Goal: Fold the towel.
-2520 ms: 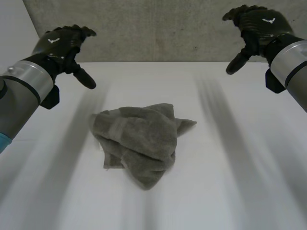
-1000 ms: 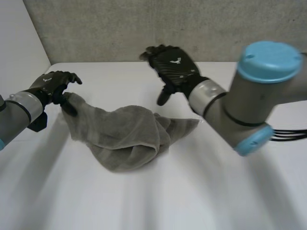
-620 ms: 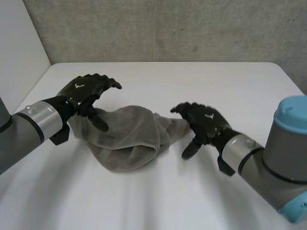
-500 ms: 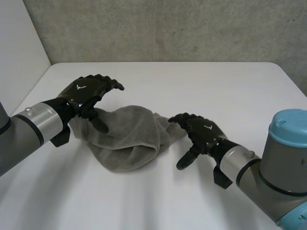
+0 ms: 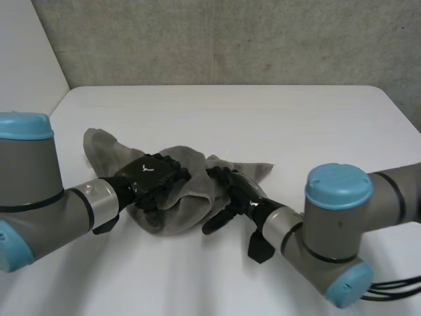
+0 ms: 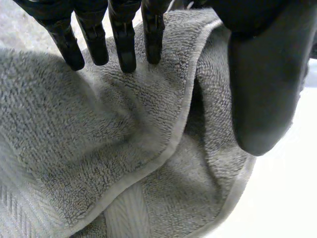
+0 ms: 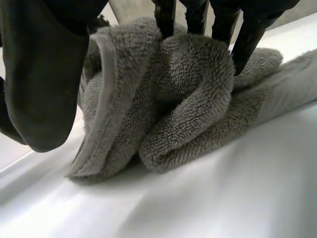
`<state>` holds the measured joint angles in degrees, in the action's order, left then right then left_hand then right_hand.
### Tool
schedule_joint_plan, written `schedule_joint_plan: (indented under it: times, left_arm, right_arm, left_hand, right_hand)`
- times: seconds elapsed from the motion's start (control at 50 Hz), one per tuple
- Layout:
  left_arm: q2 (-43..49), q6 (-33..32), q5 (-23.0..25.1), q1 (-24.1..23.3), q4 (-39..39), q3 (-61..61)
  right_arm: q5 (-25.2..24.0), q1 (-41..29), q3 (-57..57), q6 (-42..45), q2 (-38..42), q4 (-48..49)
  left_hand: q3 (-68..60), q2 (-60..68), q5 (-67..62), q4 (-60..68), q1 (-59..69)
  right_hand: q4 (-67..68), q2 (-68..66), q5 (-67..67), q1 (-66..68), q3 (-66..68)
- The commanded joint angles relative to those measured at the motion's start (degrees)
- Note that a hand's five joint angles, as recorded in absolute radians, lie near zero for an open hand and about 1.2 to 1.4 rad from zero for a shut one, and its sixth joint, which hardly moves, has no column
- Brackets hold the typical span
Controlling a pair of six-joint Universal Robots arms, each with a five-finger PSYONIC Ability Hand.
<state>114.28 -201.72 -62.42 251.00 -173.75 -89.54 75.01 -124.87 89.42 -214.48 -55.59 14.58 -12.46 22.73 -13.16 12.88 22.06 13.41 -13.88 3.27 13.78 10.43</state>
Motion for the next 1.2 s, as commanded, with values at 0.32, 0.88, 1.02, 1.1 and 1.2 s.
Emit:
schedule_joint_plan:
  times: [0.32, 0.88, 1.02, 1.1, 1.2]
  left_arm:
    - [5.26, 17.67, -8.51, 0.98, -6.34, 8.42]
    - [3.23, 15.04, -7.81, 2.39, -8.19, 2.18]
    - [3.41, 11.88, -7.8, 2.74, -8.27, 0.69]
    - [3.15, 11.62, -8.16, 2.56, -8.45, 0.68]
    - [3.94, 11.35, -9.04, 2.39, -9.42, 1.56]
  right_arm:
    - [3.39, -3.89, -15.33, 0.38, 9.19, -0.25]
    - [-10.59, 4.37, -11.99, 35.36, -1.45, -21.43]
    - [-11.03, 7.53, -9.54, 37.82, -2.15, -21.34]
    - [-11.29, 7.8, -8.21, 37.99, -2.24, -20.9]
    - [-11.82, 7.89, -6.89, 38.61, -2.24, -20.64]
  left_hand:
    - [2.46, 57.27, -56.84, -2.88, 57.94]
    - [2.46, -12.73, 13.16, -2.88, -12.06]
    - [2.46, -12.73, 13.16, -2.88, -12.06]
    - [2.46, -12.52, 12.95, -2.88, -11.84]
    - [2.46, -0.24, 0.67, -2.88, 0.44]
  right_hand:
    - [-3.41, -66.12, 66.73, 66.22, -0.43]
    - [-3.41, -66.12, 66.73, 66.22, -0.43]
    - [-3.41, -66.12, 66.73, 66.22, -0.43]
    - [-3.41, -66.12, 66.73, 66.22, -0.43]
    - [-3.41, -66.12, 66.73, 66.22, -0.43]
